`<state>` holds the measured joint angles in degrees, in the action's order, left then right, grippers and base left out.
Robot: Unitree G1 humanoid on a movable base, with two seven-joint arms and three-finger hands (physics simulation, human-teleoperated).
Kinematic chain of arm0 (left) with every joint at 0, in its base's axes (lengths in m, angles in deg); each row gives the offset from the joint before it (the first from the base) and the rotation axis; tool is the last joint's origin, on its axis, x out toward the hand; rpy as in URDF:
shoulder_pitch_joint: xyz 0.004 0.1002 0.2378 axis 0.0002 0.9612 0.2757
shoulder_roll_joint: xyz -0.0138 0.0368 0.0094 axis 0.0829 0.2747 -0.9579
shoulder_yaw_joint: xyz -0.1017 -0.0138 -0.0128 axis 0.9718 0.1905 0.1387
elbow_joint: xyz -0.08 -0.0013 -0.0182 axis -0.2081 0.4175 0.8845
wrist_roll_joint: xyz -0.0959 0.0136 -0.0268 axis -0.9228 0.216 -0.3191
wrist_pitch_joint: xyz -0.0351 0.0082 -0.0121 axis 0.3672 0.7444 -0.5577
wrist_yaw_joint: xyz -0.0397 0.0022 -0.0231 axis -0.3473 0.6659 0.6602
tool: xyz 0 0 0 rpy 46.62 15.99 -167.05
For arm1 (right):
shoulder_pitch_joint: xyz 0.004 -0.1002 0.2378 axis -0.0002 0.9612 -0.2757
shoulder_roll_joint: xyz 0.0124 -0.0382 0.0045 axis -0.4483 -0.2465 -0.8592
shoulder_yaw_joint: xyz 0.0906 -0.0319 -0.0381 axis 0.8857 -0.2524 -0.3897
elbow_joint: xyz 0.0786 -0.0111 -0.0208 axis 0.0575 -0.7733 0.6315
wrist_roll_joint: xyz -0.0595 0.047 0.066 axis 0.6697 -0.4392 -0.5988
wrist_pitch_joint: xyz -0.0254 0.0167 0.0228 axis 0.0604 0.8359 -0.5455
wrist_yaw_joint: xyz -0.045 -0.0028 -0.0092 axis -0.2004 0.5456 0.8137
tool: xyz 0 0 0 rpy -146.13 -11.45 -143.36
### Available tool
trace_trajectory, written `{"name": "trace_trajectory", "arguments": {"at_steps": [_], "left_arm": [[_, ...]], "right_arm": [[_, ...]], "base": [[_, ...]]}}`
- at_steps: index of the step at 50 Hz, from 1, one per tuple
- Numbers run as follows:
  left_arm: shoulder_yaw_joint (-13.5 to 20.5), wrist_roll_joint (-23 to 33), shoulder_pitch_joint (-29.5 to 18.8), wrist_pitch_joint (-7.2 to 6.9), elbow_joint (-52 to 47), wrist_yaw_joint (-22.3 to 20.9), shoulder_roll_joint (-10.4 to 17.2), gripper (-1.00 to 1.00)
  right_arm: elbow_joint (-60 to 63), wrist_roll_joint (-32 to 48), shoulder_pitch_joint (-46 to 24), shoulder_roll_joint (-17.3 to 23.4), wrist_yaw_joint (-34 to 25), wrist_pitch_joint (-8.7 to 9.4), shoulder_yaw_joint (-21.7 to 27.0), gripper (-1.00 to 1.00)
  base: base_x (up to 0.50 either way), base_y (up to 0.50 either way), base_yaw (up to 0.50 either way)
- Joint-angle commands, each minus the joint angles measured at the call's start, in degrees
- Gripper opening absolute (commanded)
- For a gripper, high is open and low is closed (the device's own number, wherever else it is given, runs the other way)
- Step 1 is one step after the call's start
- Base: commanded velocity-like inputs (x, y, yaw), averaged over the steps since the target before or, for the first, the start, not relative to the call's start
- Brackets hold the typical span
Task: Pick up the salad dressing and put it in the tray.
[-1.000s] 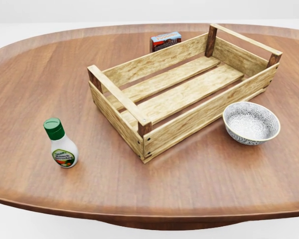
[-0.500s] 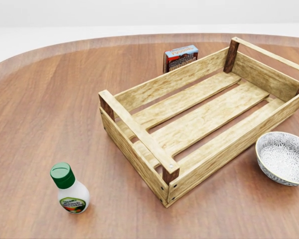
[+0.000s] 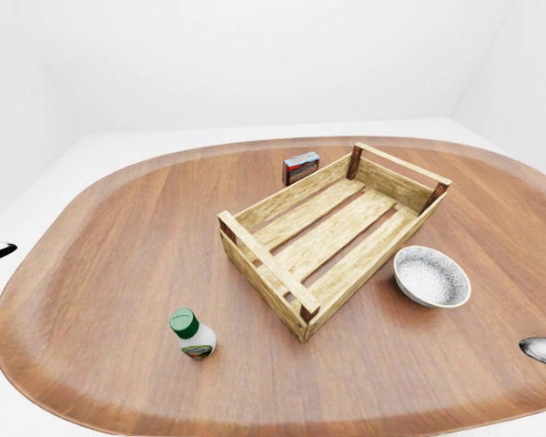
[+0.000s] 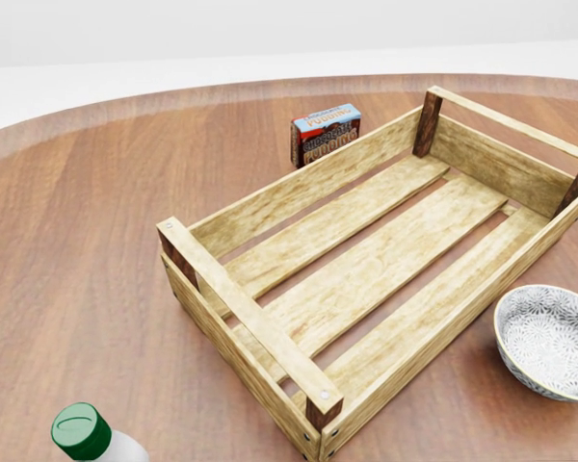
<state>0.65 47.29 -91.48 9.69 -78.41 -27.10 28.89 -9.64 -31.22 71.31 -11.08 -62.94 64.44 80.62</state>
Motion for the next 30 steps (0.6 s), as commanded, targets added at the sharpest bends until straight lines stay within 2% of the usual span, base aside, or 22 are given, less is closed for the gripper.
{"name": "trace_trajectory", "arguments": {"at_steps": [1, 19, 24, 25, 27, 28, 30], "left_arm": [[-0.1, 0.1, 0.0, 0.00, 0.1, -0.2, -0.1, 1.00], [0.0, 0.2, 0.3, 0.00, -0.7, -0.2, -0.4, 1.00], [0.1, 0.2, 0.3, 0.00, -0.7, -0.4, -0.4, 1.00], [0.0, 0.3, 0.3, 0.00, -0.6, -0.4, -0.4, 1.00], [0.0, 0.3, 0.3, 0.00, -0.4, -0.5, -0.4, 1.00], [0.0, 0.4, 0.2, 0.00, -0.3, -0.5, -0.4, 1.00], [0.0, 0.4, 0.2, 0.00, -0.1, -0.5, -0.4, 1.00]], "right_arm": [[0.0, -0.6, -0.6, -0.6, 0.0, 0.00, 1.0, 1.00], [-1.7, 2.6, -1.6, -2.9, -0.7, 0.00, 1.2, 1.00], [-2.7, 1.9, -1.5, -2.7, 0.5, 0.00, 2.4, 1.00], [-2.8, 3.5, -0.9, -2.4, 0.3, 0.00, 1.3, 1.00], [-3.2, 13.0, -0.1, -1.8, 0.9, 0.00, -3.0, 1.00], [-2.8, 14.6, -0.6, -1.9, -0.2, 0.00, -3.9, 1.00], [-2.3, 13.9, -2.2, -3.1, -1.0, 0.00, -2.4, 1.00]], "base": [[0.50, -0.04, 0.00], [0.50, -0.05, 0.00], [0.00, 0.00, 0.00], [0.00, 0.00, 0.00], [0.00, 0.00, 0.00], [0.05, 0.50, 0.00], [0.05, 0.50, 0.00]]}}
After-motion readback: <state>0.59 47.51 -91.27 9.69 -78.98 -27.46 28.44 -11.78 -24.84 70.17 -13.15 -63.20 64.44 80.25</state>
